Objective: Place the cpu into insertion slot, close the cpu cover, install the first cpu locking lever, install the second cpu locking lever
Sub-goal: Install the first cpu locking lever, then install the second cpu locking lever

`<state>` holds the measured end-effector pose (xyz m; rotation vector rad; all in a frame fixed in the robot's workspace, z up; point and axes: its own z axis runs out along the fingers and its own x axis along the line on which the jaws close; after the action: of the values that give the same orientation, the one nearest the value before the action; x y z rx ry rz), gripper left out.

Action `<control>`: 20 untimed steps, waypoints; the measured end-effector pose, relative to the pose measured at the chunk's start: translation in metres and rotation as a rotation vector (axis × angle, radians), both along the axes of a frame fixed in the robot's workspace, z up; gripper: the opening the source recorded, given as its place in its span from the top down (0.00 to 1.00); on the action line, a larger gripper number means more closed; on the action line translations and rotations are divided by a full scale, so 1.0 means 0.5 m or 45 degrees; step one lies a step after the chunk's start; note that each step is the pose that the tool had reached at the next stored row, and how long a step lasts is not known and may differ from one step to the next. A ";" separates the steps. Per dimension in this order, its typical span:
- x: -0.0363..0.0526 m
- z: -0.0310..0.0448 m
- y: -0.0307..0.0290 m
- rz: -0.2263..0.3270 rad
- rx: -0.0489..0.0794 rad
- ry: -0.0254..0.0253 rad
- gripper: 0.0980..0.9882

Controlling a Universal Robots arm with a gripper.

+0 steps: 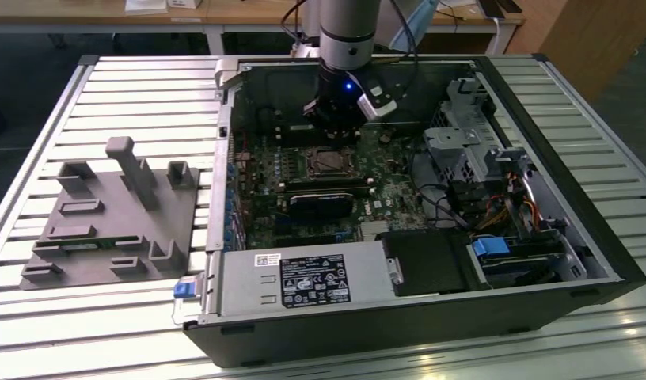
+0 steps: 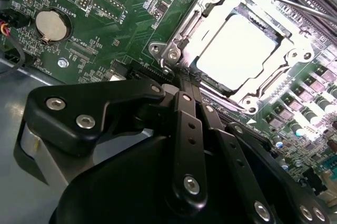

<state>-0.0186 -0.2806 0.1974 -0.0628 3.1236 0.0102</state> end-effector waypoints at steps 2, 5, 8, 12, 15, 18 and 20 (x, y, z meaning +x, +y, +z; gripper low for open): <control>0.000 -0.002 0.002 0.000 -0.006 0.0007 0.99; 0.001 -0.003 0.004 0.000 -0.007 0.0004 0.99; 0.001 -0.002 0.005 0.000 -0.006 -0.0006 0.99; 0.001 0.013 0.005 0.000 -0.006 -0.0002 0.99; 0.001 0.021 0.005 0.000 -0.007 -0.0001 0.99; 0.001 0.021 0.004 0.000 -0.007 0.0000 0.99; 0.001 0.021 0.000 0.000 -0.007 0.0001 0.99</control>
<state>-0.0182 -0.2804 0.2077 -0.0627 3.1238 0.0018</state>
